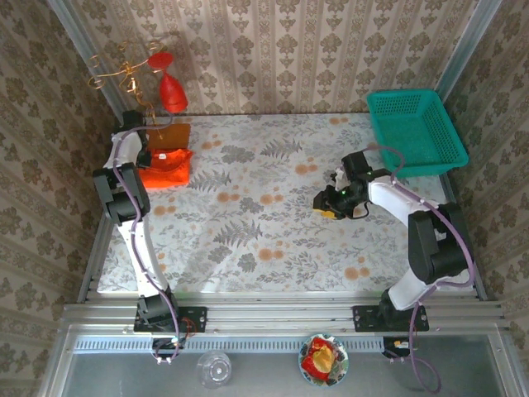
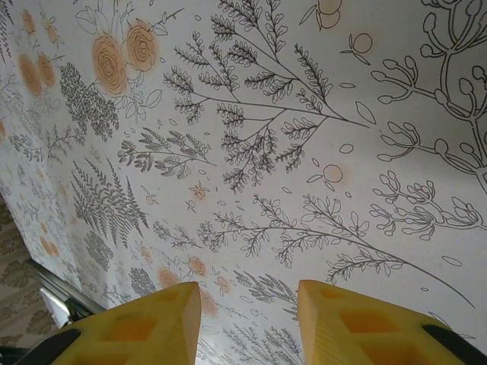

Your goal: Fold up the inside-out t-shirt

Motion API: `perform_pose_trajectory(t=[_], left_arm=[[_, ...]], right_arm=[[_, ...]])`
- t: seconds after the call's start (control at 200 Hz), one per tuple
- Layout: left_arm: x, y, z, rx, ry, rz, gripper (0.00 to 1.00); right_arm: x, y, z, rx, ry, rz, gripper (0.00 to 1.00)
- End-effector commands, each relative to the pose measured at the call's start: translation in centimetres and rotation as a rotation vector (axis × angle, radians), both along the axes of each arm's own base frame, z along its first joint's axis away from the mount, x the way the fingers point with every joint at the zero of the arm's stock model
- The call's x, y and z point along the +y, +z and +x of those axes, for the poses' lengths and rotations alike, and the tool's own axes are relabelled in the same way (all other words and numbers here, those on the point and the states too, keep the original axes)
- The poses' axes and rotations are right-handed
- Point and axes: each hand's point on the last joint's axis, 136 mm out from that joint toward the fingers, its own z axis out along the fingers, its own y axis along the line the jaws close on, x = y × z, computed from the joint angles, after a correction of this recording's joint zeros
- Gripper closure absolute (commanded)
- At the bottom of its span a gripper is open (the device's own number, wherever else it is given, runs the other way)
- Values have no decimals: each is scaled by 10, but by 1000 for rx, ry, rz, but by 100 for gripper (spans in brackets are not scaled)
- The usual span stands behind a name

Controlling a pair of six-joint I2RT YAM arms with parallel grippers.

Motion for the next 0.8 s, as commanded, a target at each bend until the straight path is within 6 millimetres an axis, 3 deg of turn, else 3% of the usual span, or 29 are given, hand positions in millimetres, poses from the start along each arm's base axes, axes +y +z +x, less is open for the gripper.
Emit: perform_pose_trajectory(t=[0.0, 0.26, 0.36, 0.53, 0.795], left_arm=[[11, 30, 4, -48, 22, 50, 58], [16, 78, 0, -143, 43, 81, 48], [21, 84, -3, -163, 63, 69, 46], [29, 59, -11, -119, 94, 25, 52], [37, 10, -22, -57, 158, -79, 82]], right_arm=[[-6, 4, -10, 12, -15, -26, 60], [-7, 19, -10, -23, -13, -27, 60], [-7, 23, -11, -35, -9, -26, 60], [-7, 24, -16, -34, -3, -22, 60], [-6, 30, -16, -51, -9, -8, 60]])
